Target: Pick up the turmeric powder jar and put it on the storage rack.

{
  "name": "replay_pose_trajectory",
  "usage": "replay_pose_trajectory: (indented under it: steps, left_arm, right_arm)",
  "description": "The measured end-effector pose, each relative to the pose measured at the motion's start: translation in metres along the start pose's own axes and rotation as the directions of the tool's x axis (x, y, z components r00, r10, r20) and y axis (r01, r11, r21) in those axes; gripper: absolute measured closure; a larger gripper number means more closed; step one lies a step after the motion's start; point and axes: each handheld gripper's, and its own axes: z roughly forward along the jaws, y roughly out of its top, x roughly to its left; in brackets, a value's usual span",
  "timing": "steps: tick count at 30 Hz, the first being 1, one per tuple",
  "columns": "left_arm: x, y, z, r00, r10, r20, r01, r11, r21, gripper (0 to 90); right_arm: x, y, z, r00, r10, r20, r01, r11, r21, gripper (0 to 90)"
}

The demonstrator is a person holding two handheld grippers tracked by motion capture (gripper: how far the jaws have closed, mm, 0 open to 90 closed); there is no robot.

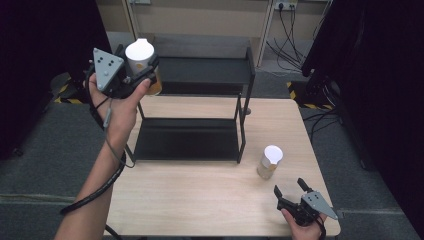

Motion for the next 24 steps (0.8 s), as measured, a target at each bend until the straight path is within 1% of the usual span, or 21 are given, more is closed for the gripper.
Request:
replay_pose_trajectory:
  steps: [3,4,7,9,12,18,24]
  left_arm:
    - [0.001,0.002,0.003,0.9999,0.002,-0.010,-0.002,1.0000,-0.001,31.0]
    - [0.003,0.004,0.007,0.9998,0.005,-0.020,-0.005,1.0000,0.000,31.0]
    - [0.004,0.005,0.009,0.9996,0.007,-0.027,-0.007,1.0000,-0.004,31.0]
    - [0.005,0.008,0.014,0.9992,0.016,-0.036,-0.016,0.9999,-0.003,31.0]
    - [0.007,0.010,0.018,0.9990,0.012,-0.044,-0.012,0.9999,-0.001,30.9]
    - [0.009,0.011,0.025,0.9980,0.016,-0.061,-0.016,0.9999,-0.006,31.0]
    - [0.014,0.010,0.035,0.9967,0.030,-0.075,-0.029,0.9995,0.006,31.0]
  right_arm:
    - [0.000,0.000,0.000,1.0000,-0.003,0.000,0.003,1.000,-0.001,8.2]
    - [0.000,0.000,0.000,1.0000,-0.003,0.000,0.003,1.000,0.000,8.2]
    - [0.000,0.000,0.000,1.0000,-0.003,0.000,0.003,1.000,0.000,8.2]
    - [0.000,0.000,0.000,1.0000,-0.003,0.000,0.003,1.000,-0.001,8.2]
    - [0.000,0.000,0.000,1.0000,-0.002,-0.001,0.002,1.000,-0.001,8.2]
    - [0.000,0.000,0.000,1.0000,-0.005,-0.001,0.005,1.000,-0.001,8.2]
    - [0.000,0.000,0.000,1.0000,-0.007,-0.001,0.007,1.000,0.000,8.2]
